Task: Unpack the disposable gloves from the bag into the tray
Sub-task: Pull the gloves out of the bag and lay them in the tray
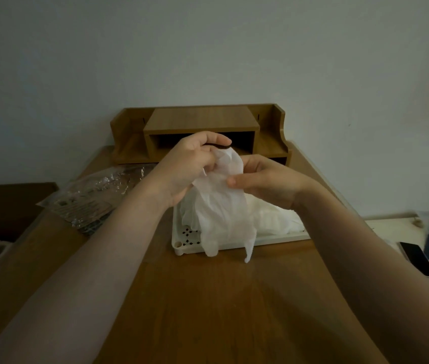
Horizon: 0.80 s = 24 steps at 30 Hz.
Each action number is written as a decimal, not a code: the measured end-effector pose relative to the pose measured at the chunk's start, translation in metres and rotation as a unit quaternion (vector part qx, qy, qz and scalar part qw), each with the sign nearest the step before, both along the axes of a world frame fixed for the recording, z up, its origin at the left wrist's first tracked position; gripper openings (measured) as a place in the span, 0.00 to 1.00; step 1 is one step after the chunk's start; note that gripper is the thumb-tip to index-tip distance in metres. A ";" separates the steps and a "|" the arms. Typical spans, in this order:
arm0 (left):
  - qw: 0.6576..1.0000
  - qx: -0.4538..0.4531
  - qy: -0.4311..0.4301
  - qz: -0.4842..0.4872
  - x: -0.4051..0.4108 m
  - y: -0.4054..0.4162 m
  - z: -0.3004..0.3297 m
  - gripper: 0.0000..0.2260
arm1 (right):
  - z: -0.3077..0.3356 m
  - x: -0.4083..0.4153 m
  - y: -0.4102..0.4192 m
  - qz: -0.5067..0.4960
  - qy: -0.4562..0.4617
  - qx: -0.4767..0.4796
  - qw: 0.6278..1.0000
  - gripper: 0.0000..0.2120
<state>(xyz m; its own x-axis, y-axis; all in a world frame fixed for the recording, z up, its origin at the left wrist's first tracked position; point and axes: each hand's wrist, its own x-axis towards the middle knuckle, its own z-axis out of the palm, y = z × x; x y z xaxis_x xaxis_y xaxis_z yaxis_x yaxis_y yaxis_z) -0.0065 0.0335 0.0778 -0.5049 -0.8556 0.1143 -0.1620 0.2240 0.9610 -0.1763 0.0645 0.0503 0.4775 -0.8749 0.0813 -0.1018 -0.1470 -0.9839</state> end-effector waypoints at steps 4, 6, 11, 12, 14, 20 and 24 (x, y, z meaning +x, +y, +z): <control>0.998 0.011 0.036 0.044 0.001 -0.006 -0.001 0.18 | 0.002 -0.007 -0.004 -0.015 -0.043 0.028 0.999 0.11; 0.998 0.023 0.042 0.050 0.003 -0.009 -0.003 0.20 | 0.005 -0.013 -0.006 -0.026 -0.032 0.062 0.997 0.13; 0.995 0.103 -0.005 0.014 0.001 -0.010 -0.016 0.18 | 0.008 -0.027 -0.004 -0.093 0.113 0.058 0.988 0.10; 0.992 0.125 -0.013 -0.004 -0.001 -0.009 -0.020 0.16 | 0.007 -0.030 -0.003 -0.109 0.118 0.063 0.985 0.09; 0.988 0.149 -0.022 -0.041 -0.007 -0.009 -0.025 0.15 | 0.005 -0.036 -0.001 -0.100 0.097 0.082 0.987 0.10; 0.994 0.100 -0.041 -0.022 -0.033 -0.004 -0.037 0.09 | -0.012 -0.056 -0.001 -0.118 0.079 0.149 0.979 0.19; 0.991 0.132 -0.004 0.026 -0.041 -0.009 -0.047 0.10 | -0.020 -0.070 -0.002 -0.029 0.101 0.221 0.970 0.29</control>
